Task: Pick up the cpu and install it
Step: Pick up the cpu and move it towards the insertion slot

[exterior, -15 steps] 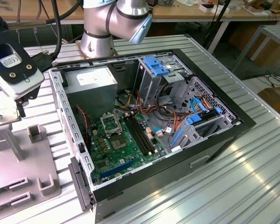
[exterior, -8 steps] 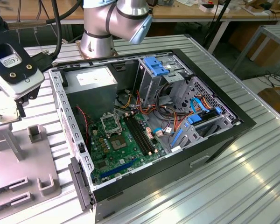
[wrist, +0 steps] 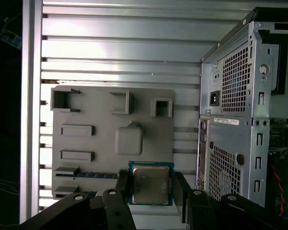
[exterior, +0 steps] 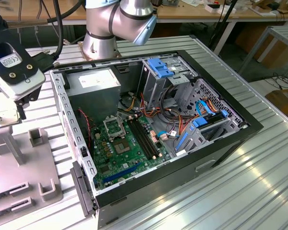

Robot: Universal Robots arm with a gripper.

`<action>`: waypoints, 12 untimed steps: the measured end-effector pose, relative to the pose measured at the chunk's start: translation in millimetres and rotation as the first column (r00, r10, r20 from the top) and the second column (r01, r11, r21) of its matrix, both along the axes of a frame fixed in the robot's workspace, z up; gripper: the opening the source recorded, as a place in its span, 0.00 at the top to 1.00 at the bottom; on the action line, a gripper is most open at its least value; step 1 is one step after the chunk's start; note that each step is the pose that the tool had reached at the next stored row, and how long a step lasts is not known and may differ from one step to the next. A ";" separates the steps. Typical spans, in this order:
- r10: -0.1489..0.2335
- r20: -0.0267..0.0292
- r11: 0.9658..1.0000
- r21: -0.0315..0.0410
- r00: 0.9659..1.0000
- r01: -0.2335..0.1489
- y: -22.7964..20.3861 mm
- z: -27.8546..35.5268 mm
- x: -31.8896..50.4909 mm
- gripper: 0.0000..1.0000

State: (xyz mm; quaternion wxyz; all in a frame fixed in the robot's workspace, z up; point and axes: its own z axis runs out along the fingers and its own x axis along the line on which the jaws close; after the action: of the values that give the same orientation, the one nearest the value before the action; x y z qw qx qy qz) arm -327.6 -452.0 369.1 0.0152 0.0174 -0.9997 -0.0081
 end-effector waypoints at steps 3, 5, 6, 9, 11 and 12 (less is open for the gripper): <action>0.000 0.000 1.000 0.000 1.000 0.000 0.0 0.1 0.0 0.53; 0.000 0.000 1.000 0.000 1.000 0.000 -0.1 0.2 1.4 0.53; 0.000 0.000 1.000 0.000 1.000 0.000 0.0 0.2 2.1 0.53; 0.000 0.000 1.000 0.000 1.000 0.000 0.0 0.1 24.9 0.53; 0.000 0.000 1.000 0.000 1.000 0.000 0.0 0.1 34.1 0.53; 0.000 0.000 1.000 0.000 1.000 0.000 0.0 0.1 35.6 0.53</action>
State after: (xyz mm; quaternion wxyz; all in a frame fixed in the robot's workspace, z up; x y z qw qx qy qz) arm -291.9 -452.1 369.2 0.0152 0.0174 -0.9997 -0.0080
